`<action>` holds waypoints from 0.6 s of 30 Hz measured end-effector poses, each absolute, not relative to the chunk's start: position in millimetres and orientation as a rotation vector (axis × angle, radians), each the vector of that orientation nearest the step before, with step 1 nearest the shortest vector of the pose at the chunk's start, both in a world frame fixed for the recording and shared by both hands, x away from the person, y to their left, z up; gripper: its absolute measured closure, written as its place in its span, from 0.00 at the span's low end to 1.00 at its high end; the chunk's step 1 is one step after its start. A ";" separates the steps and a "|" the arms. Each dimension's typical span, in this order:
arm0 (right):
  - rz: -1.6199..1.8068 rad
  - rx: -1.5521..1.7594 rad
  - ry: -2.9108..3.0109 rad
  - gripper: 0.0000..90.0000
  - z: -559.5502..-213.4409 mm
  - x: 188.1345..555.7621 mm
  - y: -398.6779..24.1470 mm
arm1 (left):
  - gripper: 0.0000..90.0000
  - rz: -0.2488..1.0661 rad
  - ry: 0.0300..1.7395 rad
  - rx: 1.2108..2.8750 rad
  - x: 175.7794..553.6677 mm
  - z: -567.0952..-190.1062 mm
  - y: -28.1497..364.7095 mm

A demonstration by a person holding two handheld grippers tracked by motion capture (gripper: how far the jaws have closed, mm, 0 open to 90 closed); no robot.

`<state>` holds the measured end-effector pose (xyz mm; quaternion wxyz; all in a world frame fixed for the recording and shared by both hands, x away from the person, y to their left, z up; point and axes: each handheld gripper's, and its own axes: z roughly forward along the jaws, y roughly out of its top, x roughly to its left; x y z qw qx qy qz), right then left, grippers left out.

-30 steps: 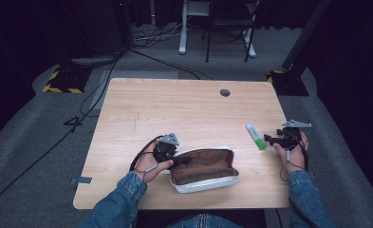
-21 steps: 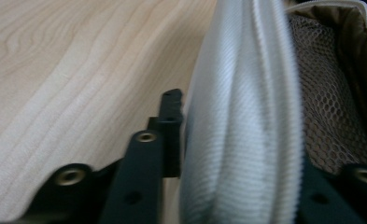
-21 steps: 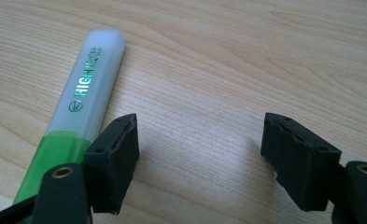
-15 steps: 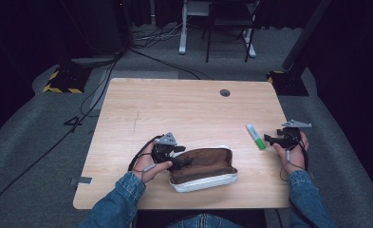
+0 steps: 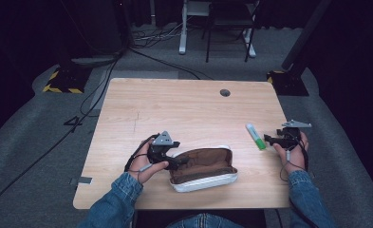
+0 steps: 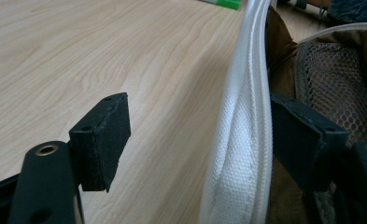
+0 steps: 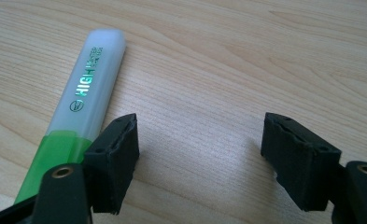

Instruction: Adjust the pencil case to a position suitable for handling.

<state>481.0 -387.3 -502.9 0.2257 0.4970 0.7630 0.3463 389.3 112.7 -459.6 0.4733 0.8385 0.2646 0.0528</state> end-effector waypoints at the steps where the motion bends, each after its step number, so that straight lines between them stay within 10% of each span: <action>1: 0.955 1.371 2.102 0.31 -502.9 481.0 -387.3 | 0.26 0.146 0.649 2.052 388.5 -457.7 114.4; 18: 0.955 1.370 2.106 0.31 -502.8 481.0 -387.4 | 0.22 0.246 0.667 2.048 375.1 -447.3 137.0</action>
